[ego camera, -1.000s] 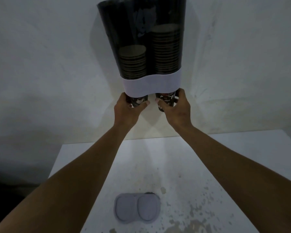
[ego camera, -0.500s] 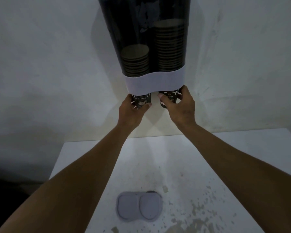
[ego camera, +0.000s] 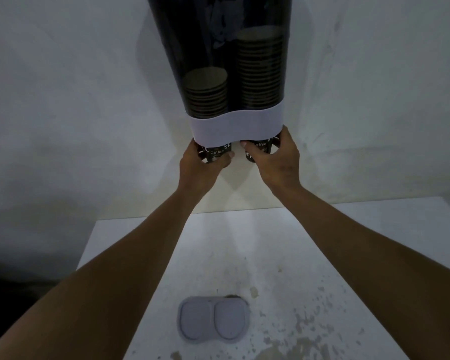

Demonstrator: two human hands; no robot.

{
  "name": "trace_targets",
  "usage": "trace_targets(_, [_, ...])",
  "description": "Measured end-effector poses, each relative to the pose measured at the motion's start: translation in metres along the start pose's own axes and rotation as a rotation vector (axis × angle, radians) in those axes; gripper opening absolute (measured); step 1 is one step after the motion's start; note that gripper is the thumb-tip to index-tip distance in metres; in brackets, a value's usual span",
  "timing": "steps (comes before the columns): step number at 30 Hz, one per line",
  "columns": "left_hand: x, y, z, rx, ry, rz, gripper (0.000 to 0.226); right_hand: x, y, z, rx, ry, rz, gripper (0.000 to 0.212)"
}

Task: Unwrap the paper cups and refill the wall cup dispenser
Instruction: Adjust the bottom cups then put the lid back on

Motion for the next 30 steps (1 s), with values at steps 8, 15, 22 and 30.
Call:
trace_targets(8, [0.002, -0.004, 0.002, -0.014, -0.007, -0.005, 0.056, 0.005, 0.002, -0.001, -0.020, 0.011, -0.019, 0.066])
trace_targets(15, [0.007, -0.007, 0.007, -0.028, 0.030, 0.033, 0.051, 0.005, 0.001, 0.000, -0.030, 0.009, -0.030, 0.070])
trace_targets(22, [0.005, -0.008, 0.008, -0.014, 0.010, 0.023, 0.047, 0.004, 0.002, -0.001, -0.026, 0.015, -0.036, 0.068])
trace_targets(30, [0.004, -0.009, 0.008, -0.025, -0.036, 0.009, 0.062, 0.005, -0.002, -0.008, -0.038, 0.021, -0.075, 0.077])
Point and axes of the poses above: each hand's wrist, its own z-axis towards the middle knuckle, its own y-axis out of the palm, x = y × z, the point moved 1 cm from there along z, towards the middle knuckle, and after that the axes turned 12 degrees about x, right-handed, at the moved point
